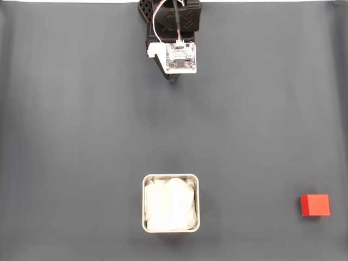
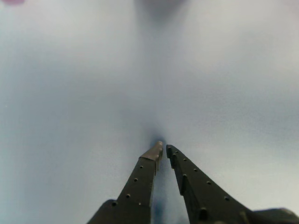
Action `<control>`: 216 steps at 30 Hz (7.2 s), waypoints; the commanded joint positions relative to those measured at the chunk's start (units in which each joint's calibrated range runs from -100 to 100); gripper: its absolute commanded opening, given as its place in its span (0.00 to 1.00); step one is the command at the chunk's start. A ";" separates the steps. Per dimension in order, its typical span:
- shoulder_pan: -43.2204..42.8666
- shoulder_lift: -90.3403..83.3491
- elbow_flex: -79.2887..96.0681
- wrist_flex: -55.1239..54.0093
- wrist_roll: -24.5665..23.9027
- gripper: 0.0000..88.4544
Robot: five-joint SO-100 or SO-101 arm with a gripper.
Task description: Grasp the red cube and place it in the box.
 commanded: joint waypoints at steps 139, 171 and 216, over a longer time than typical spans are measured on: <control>-23.64 90.90 -98.55 -20.28 -1.17 0.04; -23.78 119.41 -120.08 -25.77 1.56 0.24; -25.06 145.15 -147.27 -29.13 0.00 0.38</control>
